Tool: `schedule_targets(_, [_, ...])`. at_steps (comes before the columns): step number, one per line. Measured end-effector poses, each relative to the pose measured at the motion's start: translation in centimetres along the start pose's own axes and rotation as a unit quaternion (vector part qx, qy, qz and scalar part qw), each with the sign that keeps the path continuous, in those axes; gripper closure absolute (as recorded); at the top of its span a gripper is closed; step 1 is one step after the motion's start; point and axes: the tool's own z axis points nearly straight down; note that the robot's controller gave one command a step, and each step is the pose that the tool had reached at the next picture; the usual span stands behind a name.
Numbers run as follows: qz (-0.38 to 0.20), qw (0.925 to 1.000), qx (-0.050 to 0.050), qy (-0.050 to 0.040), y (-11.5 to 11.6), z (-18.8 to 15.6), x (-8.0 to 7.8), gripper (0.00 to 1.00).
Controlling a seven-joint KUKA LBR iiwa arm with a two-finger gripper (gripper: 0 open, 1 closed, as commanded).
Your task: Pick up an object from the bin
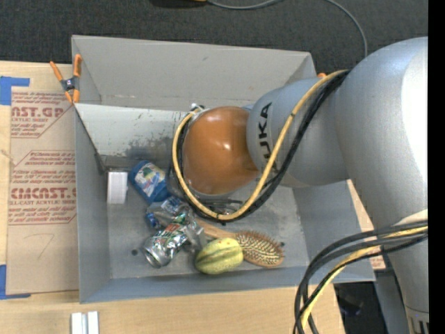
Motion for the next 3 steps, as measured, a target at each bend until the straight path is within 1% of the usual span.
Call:
schedule_targets(1, [0.0,1.0,-0.001,0.0014,0.1,-0.3,0.1,1.0])
schedule_targets(2, [0.0,1.0,-0.003,0.0069,0.2,-2.8,0.4,1.0])
schedule_targets(3, [0.0,1.0,-0.002,0.0051,0.1,-5.5,0.3,1.0])
